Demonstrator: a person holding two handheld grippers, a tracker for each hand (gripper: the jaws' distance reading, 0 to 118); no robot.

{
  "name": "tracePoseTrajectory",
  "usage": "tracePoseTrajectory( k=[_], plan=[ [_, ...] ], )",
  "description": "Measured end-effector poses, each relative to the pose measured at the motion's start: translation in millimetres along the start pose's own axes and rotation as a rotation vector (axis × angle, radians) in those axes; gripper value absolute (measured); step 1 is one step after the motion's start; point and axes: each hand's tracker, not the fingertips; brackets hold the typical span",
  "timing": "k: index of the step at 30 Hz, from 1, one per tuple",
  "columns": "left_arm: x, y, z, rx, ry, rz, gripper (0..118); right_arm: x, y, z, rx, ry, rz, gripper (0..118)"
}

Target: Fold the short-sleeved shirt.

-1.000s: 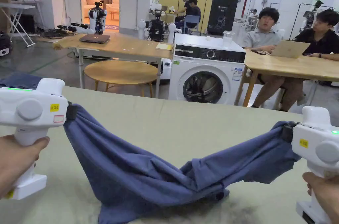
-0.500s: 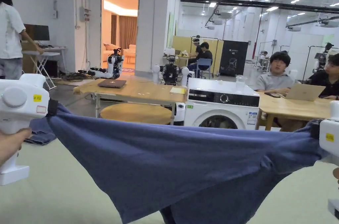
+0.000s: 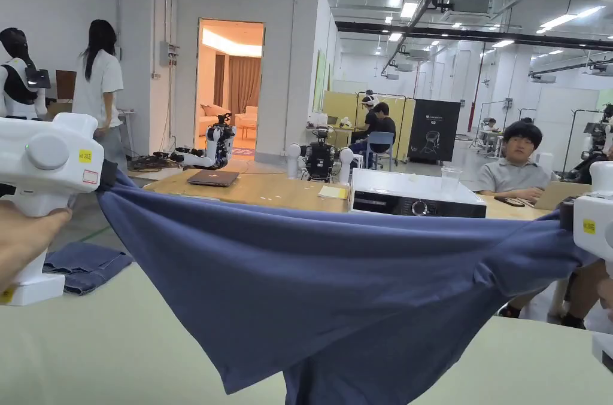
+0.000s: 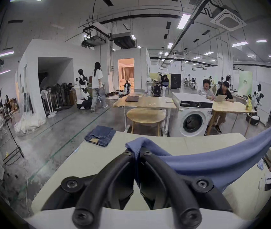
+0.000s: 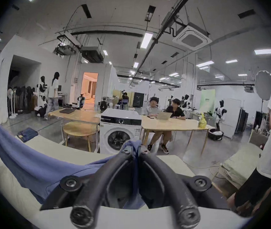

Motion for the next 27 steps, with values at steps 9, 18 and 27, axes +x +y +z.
tracePoseTrajectory(
  k=[9, 18, 27],
  plan=[
    [7.2, -79.5, -5.7, -0.061, -0.024, -0.019, 0, 9.7, -79.5, 14.6, -0.093, 0.001, 0.005, 3],
    [-2.8, -193.3, 47.8, -0.126, -0.081, 0.031, 0, 16.6, -171.0, 94.3, -0.183, -0.005, 0.080, 3],
    [-17.5, -292.6, 111.5, -0.234, -0.111, 0.049, 0, 21.3, -254.9, 170.8, -0.303, 0.010, 0.103, 3]
  ],
)
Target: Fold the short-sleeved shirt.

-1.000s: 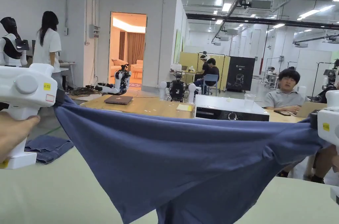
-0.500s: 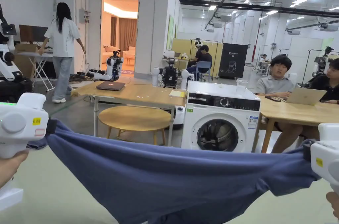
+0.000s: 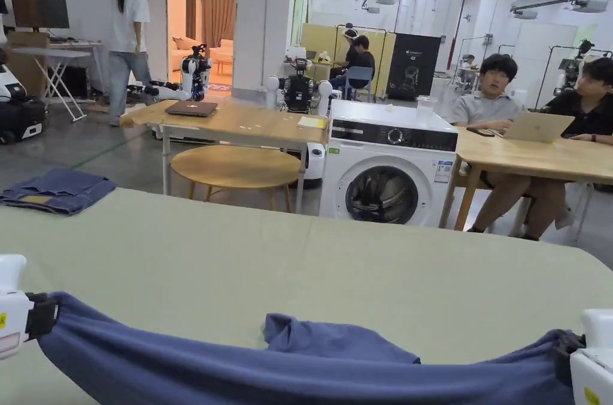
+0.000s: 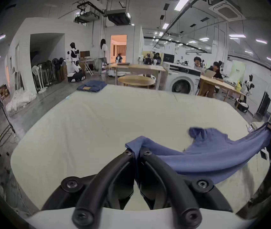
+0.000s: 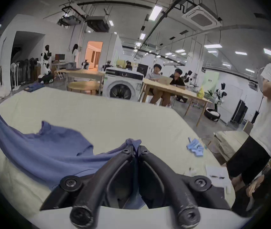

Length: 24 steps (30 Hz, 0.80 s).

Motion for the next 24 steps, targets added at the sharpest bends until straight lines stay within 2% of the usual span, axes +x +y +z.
tracePoseTrajectory(
  k=[4, 8, 15, 16, 18, 19, 20, 22, 24],
  plan=[
    [-2.5, -49.6, 4.7, -0.085, 0.004, 0.004, 0, -6.5, -44.2, 9.7, -0.069, 0.004, 0.014, 3],
    [-5.7, -87.8, -0.6, -0.144, 0.014, 0.039, 0, -11.7, -77.7, 10.0, -0.120, 0.013, -0.007, 3],
    [-16.0, -113.0, -15.5, -0.215, 0.025, 0.095, 2, -19.1, -106.2, 3.7, -0.158, 0.008, -0.005, 6],
    [-16.1, -112.8, -15.4, -0.217, 0.037, 0.100, 9, -20.7, -105.9, 5.0, -0.151, 0.004, -0.010, 13],
    [-16.6, -110.0, -12.3, -0.207, 0.055, 0.107, 17, -23.7, -102.2, 9.2, -0.131, -0.010, -0.022, 40],
    [-16.4, -106.7, -10.2, -0.196, 0.061, 0.114, 31, -23.1, -99.8, 12.8, -0.111, -0.004, -0.035, 49],
    [-15.3, -104.3, -8.7, -0.185, 0.063, 0.117, 36, -24.8, -97.0, 15.5, -0.094, -0.003, -0.046, 49],
    [-7.7, -99.3, -4.0, -0.174, 0.059, 0.115, 42, -31.5, -89.1, 20.2, -0.069, -0.005, -0.065, 55],
    [4.8, -93.2, -2.0, -0.152, 0.046, 0.098, 45, -39.6, -82.2, 24.8, -0.039, 0.025, -0.094, 56]
  ],
)
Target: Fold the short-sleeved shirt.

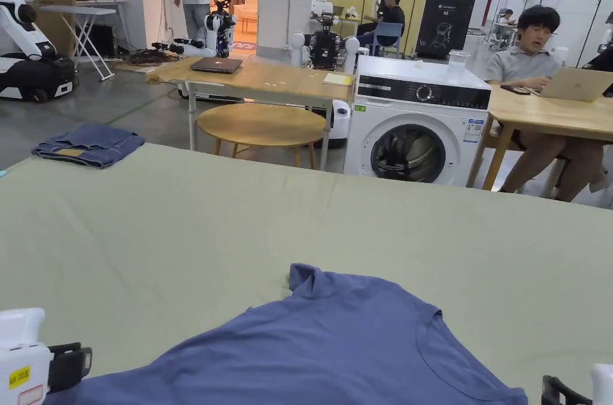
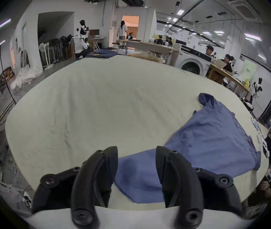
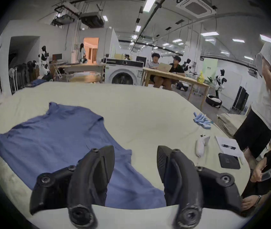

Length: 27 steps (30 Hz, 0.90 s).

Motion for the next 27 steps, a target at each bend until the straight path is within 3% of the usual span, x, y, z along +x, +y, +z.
tracePoseTrajectory(
  k=[8, 9, 10, 11, 14, 20, 27],
  plan=[
    [85.1, 0.5, 13.3, 0.177, -0.090, -0.097, 41, -67.9, 16.9, 16.8, 0.140, 0.096, -0.083, 54],
    [87.8, -1.7, 6.4, 0.210, -0.092, -0.114, 32, -76.8, 18.4, 19.1, 0.156, 0.101, -0.084, 48],
    [98.0, -1.2, 7.8, 0.234, -0.097, -0.131, 16, -85.3, 19.4, 20.3, 0.170, 0.106, -0.082, 29],
    [108.5, -0.3, 9.0, 0.253, -0.090, -0.141, 8, -93.7, 20.4, 21.1, 0.179, 0.107, -0.079, 15],
    [131.0, 0.3, 12.7, 0.303, -0.089, -0.157, 0, -109.7, 24.1, 24.5, 0.205, 0.129, -0.075, 0],
    [154.4, 6.6, 16.2, 0.343, -0.096, -0.196, 0, -125.4, 27.4, 25.3, 0.222, 0.171, -0.067, 0],
    [119.9, 25.6, 10.6, 0.171, -0.074, -0.152, 0, -132.2, 25.1, 13.2, 0.169, 0.206, -0.033, 0]
  ],
)
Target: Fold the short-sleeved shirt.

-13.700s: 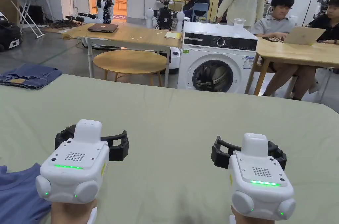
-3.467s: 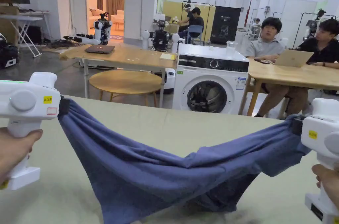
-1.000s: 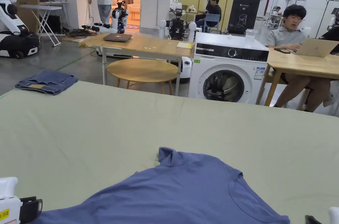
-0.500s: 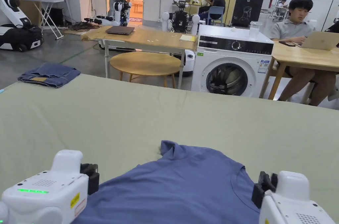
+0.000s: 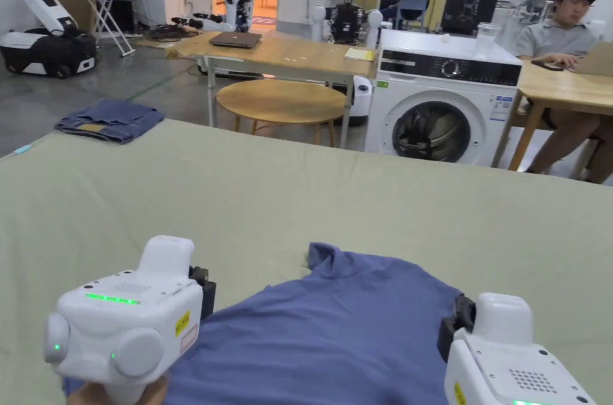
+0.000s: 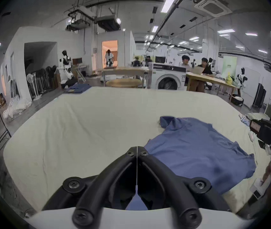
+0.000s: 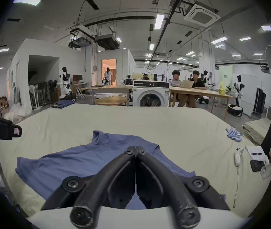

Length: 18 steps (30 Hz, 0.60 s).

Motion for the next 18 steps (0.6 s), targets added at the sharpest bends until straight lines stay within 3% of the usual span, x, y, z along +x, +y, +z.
tracePoseTrajectory(
  k=[10, 12, 15, 18],
  plan=[
    [-141.9, -4.7, -30.0, -0.310, 0.052, 0.288, 0, -4.3, -15.6, -32.7, -0.096, 0.034, 0.020, 0],
    [-161.8, -10.9, -43.3, -0.361, 0.045, 0.349, 8, -7.0, -18.3, -38.5, -0.116, 0.048, 0.019, 0],
    [-179.5, -18.9, -60.2, -0.415, 0.064, 0.436, 46, -10.8, -22.3, -44.8, -0.135, 0.058, 0.030, 0],
    [-185.8, -31.1, -75.5, -0.485, 0.112, 0.459, 54, -13.1, -25.2, -49.3, -0.151, 0.068, 0.033, 0]
  ],
)
